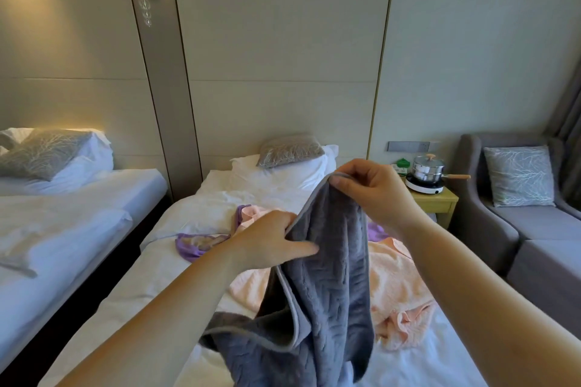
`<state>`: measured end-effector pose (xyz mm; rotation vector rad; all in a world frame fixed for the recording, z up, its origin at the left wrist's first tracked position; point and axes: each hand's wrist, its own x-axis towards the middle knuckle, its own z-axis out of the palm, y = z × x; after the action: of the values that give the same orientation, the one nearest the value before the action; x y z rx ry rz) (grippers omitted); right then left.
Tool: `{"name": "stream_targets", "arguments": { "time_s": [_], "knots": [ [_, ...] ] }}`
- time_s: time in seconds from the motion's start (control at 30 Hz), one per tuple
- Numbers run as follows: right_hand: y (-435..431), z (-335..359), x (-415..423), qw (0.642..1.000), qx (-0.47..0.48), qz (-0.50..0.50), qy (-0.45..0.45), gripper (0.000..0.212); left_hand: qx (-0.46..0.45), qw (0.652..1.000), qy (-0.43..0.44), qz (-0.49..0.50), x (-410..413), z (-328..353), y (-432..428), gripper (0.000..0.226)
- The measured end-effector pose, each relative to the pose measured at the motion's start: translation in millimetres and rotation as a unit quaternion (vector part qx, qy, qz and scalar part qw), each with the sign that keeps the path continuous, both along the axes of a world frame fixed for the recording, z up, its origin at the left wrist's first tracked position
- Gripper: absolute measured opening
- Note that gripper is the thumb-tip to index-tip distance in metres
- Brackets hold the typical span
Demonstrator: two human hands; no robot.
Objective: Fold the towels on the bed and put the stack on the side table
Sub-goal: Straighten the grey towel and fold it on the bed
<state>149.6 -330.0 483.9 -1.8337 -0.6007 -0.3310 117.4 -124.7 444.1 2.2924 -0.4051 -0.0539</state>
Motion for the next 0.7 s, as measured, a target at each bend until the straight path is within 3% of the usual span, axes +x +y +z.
{"name": "stream_targets", "arguments": {
  "time_s": [0.1,0.17,0.23,0.3,0.43,0.47,0.53,0.6,0.67,0.7],
  "knots": [
    [-6,12,4,0.997,-0.037,-0.051,-0.05,0.014,0.032,0.996,0.083,0.012,4,-17,17,0.032],
    [-11,14,7,0.995,-0.048,-0.061,-0.058,0.013,0.025,0.997,0.021,0.074,10,-25,26,0.03],
    [-12,12,10,0.994,-0.043,-0.081,-0.052,0.007,-0.044,0.984,-0.091,0.146,16,-25,32,0.033],
    [-12,12,11,0.993,-0.014,-0.107,-0.054,0.004,-0.053,0.98,-0.13,0.14,20,-26,35,0.034],
    [-13,15,10,0.988,0.017,-0.134,-0.079,0.005,0.091,0.993,0.056,0.057,19,-55,40,0.02],
    [-13,15,10,0.987,0.01,-0.136,-0.08,0.006,0.103,0.99,0.065,0.071,19,-64,41,0.017],
    [-15,11,10,0.988,0.001,-0.132,-0.075,0.01,0.063,0.985,-0.011,0.159,24,-71,46,0.016],
    [-16,9,10,0.989,0.001,-0.127,-0.075,0.014,-0.047,0.96,-0.101,0.258,31,-62,51,0.011],
    [-17,9,11,0.987,0.018,-0.136,-0.087,0.012,-0.119,0.935,-0.178,0.283,35,-48,57,0.008],
    [-18,11,12,0.984,0.035,-0.145,-0.096,0.011,-0.114,0.932,-0.208,0.272,38,-45,60,0.006]
  ]
}}
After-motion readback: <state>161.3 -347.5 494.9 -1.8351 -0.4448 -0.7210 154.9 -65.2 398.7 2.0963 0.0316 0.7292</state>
